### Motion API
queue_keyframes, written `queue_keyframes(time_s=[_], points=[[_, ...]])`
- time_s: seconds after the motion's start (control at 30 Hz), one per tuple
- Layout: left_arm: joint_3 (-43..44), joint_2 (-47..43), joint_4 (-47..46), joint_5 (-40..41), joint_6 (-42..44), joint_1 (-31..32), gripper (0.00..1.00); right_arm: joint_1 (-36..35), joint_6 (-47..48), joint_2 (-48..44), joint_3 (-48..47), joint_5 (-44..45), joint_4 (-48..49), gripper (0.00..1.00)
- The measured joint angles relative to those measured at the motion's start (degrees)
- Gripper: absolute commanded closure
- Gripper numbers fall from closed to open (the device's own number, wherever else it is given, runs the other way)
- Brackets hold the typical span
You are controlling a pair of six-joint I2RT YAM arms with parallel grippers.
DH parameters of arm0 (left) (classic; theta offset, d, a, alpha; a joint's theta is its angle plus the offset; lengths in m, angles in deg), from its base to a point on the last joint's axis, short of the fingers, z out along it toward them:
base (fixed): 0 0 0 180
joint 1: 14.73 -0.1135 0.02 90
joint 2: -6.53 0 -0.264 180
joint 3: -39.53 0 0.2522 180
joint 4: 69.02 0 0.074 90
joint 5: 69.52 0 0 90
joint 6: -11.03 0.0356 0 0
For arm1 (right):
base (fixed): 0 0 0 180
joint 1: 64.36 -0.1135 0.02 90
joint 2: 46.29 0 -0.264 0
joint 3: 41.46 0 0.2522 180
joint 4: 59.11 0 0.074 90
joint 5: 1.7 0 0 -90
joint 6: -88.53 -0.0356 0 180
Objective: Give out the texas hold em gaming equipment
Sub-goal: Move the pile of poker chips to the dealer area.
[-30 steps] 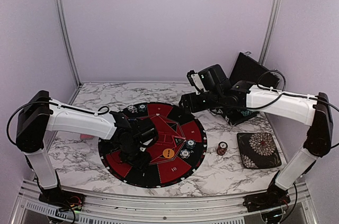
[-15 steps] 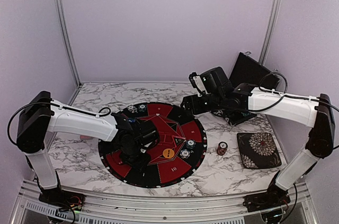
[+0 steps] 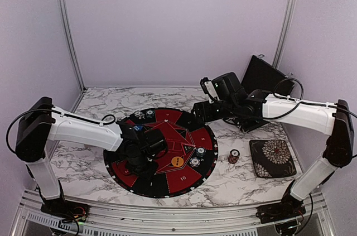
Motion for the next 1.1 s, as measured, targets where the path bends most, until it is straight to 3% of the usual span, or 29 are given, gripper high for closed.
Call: queue_keyframes(time_s=[0.63, 1.1], points=[[-12.52, -9.9, -4.22, 1.92, -6.97, -7.78, 0.7, 0.0, -0.02, -0.15, 1.55, -0.02, 1.33, 0.17], [-16.81, -13.73, -5.22, 1.95, -8.13, -15.19, 0.7, 0.02, 0.02, -0.22, 2.36, -0.83, 2.38, 0.17]])
